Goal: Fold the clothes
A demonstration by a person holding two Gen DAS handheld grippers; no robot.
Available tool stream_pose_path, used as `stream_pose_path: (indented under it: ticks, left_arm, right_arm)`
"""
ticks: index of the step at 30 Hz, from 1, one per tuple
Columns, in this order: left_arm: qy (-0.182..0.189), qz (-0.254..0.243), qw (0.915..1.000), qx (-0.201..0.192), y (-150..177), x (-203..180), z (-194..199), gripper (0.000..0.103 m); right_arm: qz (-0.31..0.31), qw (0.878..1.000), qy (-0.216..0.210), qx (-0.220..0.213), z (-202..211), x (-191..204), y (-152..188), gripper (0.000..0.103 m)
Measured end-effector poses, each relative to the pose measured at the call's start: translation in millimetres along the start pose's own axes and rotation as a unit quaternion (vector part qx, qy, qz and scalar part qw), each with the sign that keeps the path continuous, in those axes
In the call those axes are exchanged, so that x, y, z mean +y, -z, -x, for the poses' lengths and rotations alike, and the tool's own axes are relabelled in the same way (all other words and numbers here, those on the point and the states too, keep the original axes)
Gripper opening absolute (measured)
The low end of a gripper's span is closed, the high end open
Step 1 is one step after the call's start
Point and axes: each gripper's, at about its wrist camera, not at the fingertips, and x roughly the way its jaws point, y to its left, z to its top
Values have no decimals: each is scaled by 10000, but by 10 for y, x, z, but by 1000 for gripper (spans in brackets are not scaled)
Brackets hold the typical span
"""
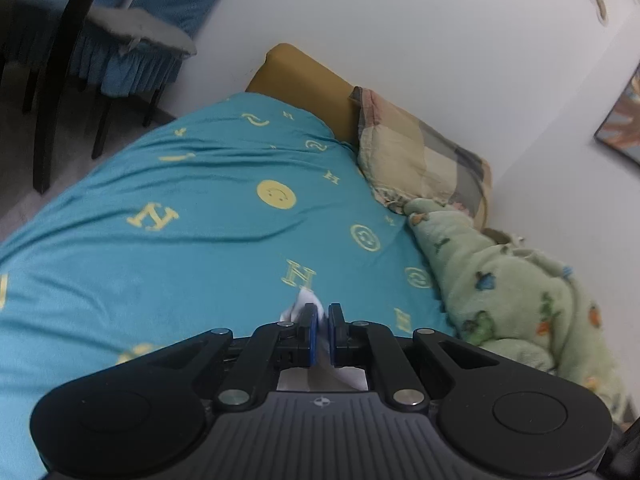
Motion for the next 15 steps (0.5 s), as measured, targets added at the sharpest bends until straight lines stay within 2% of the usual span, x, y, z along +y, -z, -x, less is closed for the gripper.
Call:
stream_pose_path:
  ticks: [1, 2, 3, 4, 7, 10, 11, 12, 14, 15]
  left_arm:
    - [-7, -53, 10000, -4, -8, 27, -43, 18]
    - [-20, -84, 10000, 20, -18, 56, -82, 29]
    - [-41, -100, 9999, 51, -21, 87, -109, 50]
    - [-70, -110, 9999, 74, -19, 119, -127, 57]
    - [-76, -293, 9990, 316, 33, 178, -189, 61]
    - [-67, -553, 9967, 596, 133, 178, -274, 61]
    - [-141, -639, 9956, 667, 176, 165, -308, 61]
    - [-200, -706, 9945, 747, 218, 158, -343, 59]
    - [-276, -808, 9922, 911, 298, 156, -408, 56]
    - [-306, -864, 9911, 969, 337, 161, -431, 46]
  right_arm:
    - [52, 10000, -14, 17, -32, 18, -6, 29]
    - [151, 9999, -59, -22, -30, 49, -8, 60]
    - [254, 9996, -108, -66, -26, 81, -9, 90]
    - [321, 9992, -181, -158, -3, 111, -5, 92]
    - [745, 9966, -171, -318, 51, 200, -2, 90]
    - [1188, 9924, 266, -173, -55, 173, 0, 89]
    - [1203, 9917, 443, -28, -119, 122, 17, 83]
    - [1203, 9907, 623, 129, -187, 66, 37, 70]
    - [1131, 9885, 907, 434, -315, -48, 84, 67]
    - [1086, 9877, 967, 568, -360, -97, 127, 57]
